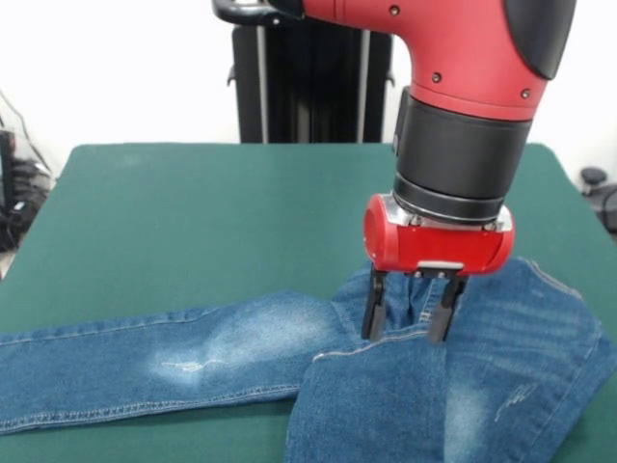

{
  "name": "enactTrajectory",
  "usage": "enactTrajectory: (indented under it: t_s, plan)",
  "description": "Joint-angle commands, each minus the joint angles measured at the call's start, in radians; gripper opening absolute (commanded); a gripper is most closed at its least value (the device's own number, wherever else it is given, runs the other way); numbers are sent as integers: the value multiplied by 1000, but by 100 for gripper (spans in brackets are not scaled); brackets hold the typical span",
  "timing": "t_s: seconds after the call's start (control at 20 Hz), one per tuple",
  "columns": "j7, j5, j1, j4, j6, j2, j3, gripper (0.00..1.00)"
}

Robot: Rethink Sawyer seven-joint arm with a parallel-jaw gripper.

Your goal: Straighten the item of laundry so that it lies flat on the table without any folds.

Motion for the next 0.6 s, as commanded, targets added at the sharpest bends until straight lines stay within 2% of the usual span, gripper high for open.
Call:
enactTrajectory:
  t_s: [0.05, 0.35, 0.6]
  plan:
    - [277, 35, 32, 167, -42, 1, 110, 100]
    - [289, 57, 37, 200, -18, -23, 117, 100]
    - [253, 73, 17, 213, 1, -38, 154, 100]
